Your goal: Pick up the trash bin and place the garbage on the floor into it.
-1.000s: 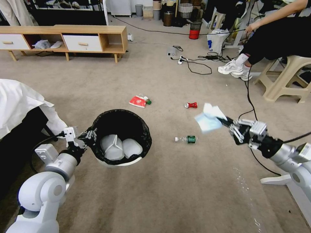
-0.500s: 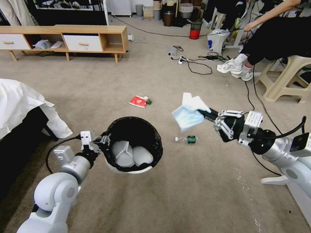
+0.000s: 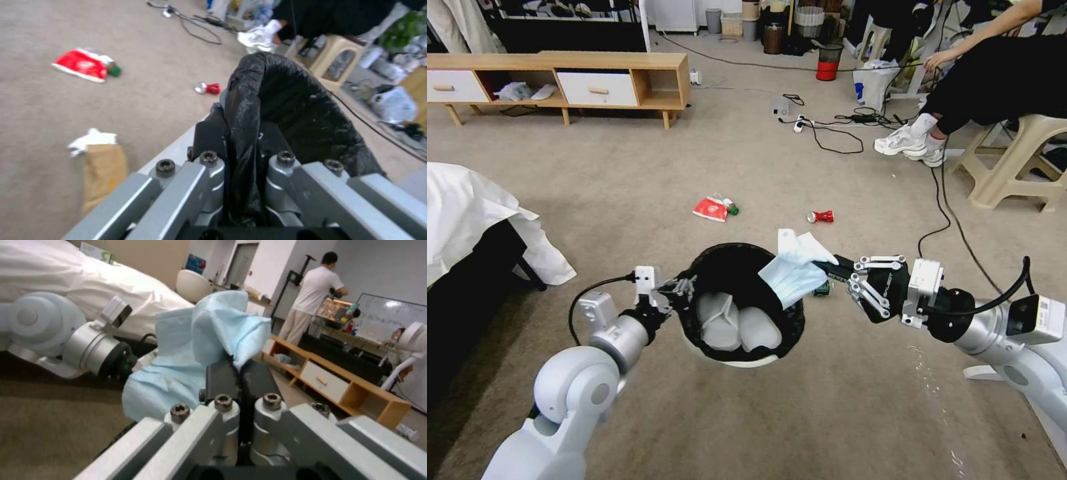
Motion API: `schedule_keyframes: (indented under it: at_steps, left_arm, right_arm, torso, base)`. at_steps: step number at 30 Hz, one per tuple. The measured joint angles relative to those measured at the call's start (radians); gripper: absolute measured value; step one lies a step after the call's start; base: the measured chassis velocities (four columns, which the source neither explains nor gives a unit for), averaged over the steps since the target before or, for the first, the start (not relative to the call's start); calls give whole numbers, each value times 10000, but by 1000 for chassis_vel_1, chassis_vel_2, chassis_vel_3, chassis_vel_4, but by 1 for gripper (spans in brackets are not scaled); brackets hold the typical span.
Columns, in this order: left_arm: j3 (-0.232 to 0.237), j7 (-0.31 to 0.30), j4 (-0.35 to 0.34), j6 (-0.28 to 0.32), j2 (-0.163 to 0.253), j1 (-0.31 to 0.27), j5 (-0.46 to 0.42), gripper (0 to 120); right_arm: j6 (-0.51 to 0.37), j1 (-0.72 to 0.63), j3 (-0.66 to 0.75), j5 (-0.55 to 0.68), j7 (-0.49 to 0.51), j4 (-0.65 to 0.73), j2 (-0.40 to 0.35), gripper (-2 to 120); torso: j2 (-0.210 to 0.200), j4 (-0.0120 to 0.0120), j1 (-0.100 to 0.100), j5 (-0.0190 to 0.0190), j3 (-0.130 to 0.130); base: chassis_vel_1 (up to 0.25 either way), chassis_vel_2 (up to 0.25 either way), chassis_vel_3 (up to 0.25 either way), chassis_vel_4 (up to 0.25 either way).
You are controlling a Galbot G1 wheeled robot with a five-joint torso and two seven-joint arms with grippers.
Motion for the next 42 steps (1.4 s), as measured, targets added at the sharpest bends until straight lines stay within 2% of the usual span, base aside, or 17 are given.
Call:
schedule_keyframes:
  at_steps: [1, 4, 6, 9, 11, 14, 22, 33, 35, 36, 38, 40, 41, 42]
  left_arm:
    - [237, -18, 64, -44, -5, -89, -109, 7]
    - [435, -56, 131, -76, -16, -168, -187, 7]
    - [810, -132, 219, -107, -69, -314, -338, 7]
    - [938, -184, 223, -109, -106, -360, -444, 7]
    - [1238, -338, 209, -110, -207, -468, -713, 7]
    - [1440, -406, 206, -110, -261, -517, -788, 7]
    - [1753, -514, 197, -124, -374, -462, -909, 7]
    - [1801, -495, 208, -145, -440, -462, -885, 7]
    - [1806, -479, 230, -158, -429, -456, -860, 7]
    - [1806, -479, 230, -158, -429, -456, -860, 7]
    - [1778, -462, 244, -166, -413, -456, -847, 7]
    - [1760, -457, 249, -168, -404, -459, -843, 7]
    - [1747, -452, 257, -173, -398, -459, -841, 7]
    - [1747, -452, 257, -173, -398, -459, -841, 7]
  right_arm:
    - [0, -10, -47, -64, -11, -14, 47, 0]
    - [0, -26, -72, -126, -14, -34, 74, 0]
    - [0, -81, -74, -232, -41, -84, 114, 0]
    - [0, -122, -42, -255, -44, -89, 141, 0]
    - [-13, -181, 3, -331, -45, -108, 215, 0]
    - [-25, -186, 5, -441, -44, -163, 264, 0]
    - [-60, -139, -126, -614, -18, -322, 413, 0]
    - [-161, -116, -283, -1103, -5, -532, 562, 0]
    - [-174, -83, -343, -1407, 31, -678, 659, 10]
    - [-174, -83, -343, -1407, 31, -678, 659, 10]
    - [-174, -41, -374, -1504, 87, -760, 746, 20]
    - [-174, -21, -396, -1512, 124, -772, 774, 23]
    - [-174, 7, -419, -1516, 156, -778, 803, 30]
    - [-174, 7, -419, -1516, 156, -778, 803, 30]
  torso:
    - [0, 1, 0, 0, 0]
    - [0, 1, 0, 0, 0]
    - [-1, 1, 0, 0, 0]
    - [-1, 1, 0, 0, 0]
    - [-1, 1, 0, -1, 0]
    - [-1, 0, 0, 0, 0]
    - [-1, 1, 0, -1, 0]
    - [-1, 1, 0, -1, 0]
    - [-1, 1, 0, -1, 0]
    - [-1, 1, 0, -1, 0]
    - [-1, 1, 0, -1, 0]
    - [-1, 1, 0, 0, 0]
    - [-1, 1, 0, -1, 0]
    - [-1, 1, 0, -1, 0]
  base:
    - [0, 0, 0, 0]
    - [0, 0, 0, 0]
    - [0, 0, 0, 0]
    - [0, 0, 0, 0]
    - [0, 0, 0, 0]
    - [0, 0, 0, 0]
    - [0, 0, 0, 0]
    - [0, 0, 0, 0]
    - [0, 0, 0, 0]
    - [0, 0, 0, 0]
    - [0, 0, 0, 0]
    - [0, 0, 0, 0]
    - [0, 0, 0, 0]
    - [0, 0, 0, 0]
